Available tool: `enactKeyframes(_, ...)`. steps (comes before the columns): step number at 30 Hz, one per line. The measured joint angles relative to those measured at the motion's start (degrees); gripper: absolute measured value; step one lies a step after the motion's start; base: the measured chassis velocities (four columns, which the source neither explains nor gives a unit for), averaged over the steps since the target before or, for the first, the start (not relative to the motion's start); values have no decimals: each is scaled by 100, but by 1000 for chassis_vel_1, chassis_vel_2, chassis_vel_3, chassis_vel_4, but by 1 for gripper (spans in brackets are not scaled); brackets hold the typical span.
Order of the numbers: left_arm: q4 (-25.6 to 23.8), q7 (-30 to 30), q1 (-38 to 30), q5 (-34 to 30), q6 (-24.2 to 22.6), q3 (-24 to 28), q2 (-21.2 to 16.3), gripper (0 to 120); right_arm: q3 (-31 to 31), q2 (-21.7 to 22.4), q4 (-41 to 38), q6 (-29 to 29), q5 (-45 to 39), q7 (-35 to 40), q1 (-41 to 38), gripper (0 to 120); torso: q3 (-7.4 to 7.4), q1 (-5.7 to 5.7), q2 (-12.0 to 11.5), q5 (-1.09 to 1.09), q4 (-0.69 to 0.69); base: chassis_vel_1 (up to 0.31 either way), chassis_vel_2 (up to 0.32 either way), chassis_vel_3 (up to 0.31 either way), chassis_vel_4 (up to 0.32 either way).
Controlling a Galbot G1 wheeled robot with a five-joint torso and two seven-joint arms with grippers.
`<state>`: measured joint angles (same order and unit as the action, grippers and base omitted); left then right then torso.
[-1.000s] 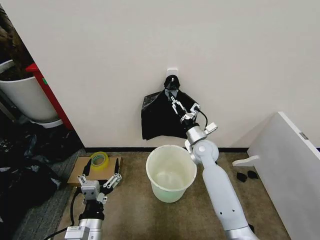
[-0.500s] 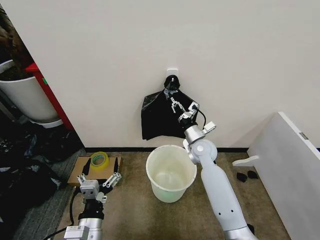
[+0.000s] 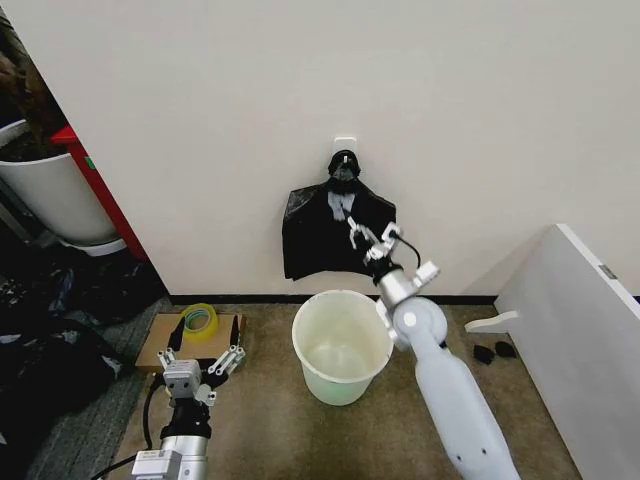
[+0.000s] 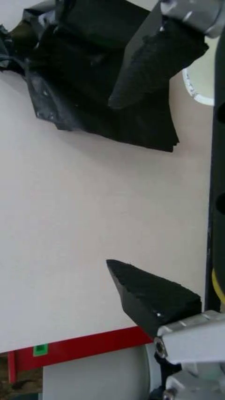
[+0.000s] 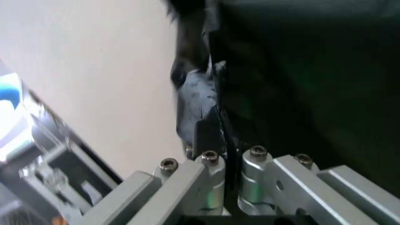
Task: Place the garbage bag over the trash bin.
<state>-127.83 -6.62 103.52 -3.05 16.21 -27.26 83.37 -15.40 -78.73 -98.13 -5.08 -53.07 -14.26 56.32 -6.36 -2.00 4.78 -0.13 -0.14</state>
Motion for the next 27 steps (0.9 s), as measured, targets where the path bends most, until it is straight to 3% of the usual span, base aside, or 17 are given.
enactKeyframes(11,65,10,-71,2,9,57,-73,93,29,550,-1262,598,1838,23,1534,0,1,0,0,-1,0,0,0,0,0)
enactKeyframes(27,161,20,-153,-16,18,81,-104,93,-92,540,-1925,1608,3659,-44,3176,0,0,0,0,-1,1,0,0,0,0)
